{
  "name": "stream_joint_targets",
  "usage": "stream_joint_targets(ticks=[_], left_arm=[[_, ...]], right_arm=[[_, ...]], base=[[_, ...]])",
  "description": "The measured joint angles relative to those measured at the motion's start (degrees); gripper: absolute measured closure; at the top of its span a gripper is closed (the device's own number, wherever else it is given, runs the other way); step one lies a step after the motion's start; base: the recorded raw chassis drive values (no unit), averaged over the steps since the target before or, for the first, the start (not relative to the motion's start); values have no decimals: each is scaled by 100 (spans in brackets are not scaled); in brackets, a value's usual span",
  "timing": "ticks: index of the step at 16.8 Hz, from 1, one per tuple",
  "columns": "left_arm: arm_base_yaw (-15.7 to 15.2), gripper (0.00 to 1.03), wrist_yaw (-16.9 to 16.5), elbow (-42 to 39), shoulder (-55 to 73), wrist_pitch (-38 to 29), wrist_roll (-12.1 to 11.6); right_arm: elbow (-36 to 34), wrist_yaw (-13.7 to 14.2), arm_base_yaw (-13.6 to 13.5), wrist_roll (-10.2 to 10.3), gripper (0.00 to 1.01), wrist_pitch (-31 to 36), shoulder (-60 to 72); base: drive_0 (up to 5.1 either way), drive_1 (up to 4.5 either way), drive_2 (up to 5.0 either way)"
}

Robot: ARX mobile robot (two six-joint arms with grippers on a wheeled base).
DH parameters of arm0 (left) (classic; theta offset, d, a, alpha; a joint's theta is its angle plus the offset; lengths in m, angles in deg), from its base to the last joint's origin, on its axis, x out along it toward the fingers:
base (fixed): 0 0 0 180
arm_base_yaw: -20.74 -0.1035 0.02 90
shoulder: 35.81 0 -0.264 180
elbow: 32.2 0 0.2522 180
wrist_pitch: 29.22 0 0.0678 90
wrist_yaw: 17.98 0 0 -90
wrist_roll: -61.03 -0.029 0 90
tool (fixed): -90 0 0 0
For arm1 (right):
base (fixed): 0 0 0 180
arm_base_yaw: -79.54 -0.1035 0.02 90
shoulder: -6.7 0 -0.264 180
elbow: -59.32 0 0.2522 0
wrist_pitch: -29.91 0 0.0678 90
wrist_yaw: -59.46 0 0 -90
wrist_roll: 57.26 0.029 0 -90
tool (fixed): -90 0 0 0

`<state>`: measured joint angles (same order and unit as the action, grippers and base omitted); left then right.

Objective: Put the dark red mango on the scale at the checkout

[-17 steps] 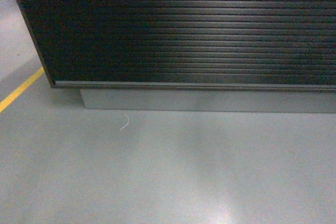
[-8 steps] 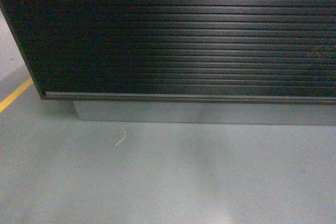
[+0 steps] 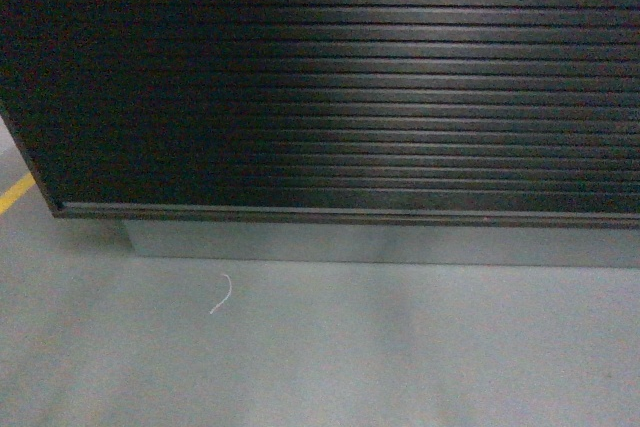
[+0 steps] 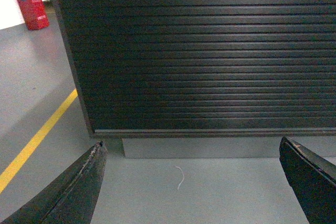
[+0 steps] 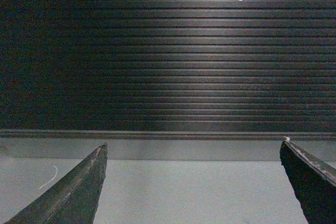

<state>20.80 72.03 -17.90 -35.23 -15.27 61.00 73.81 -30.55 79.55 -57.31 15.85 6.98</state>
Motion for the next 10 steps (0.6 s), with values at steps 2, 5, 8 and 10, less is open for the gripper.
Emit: stream_joint_targets(ticks=[2, 5, 8, 10], left_arm=[[0, 5, 2, 0, 0, -2, 0], [0, 5, 0, 0, 0, 7, 0], [0, 5, 2, 0, 0, 2, 0], [0, 5, 0, 0, 0, 0, 0]], right_arm=[[0, 2, 0, 2, 3, 4, 0], [0, 2, 0, 0, 3, -7, 0], [0, 2, 0, 2, 3, 7, 0], [0, 2, 0, 2, 3, 7, 0]], base=[[-15, 255, -284], [-4, 266, -273], [-7, 263, -277], [-9, 261, -278]])
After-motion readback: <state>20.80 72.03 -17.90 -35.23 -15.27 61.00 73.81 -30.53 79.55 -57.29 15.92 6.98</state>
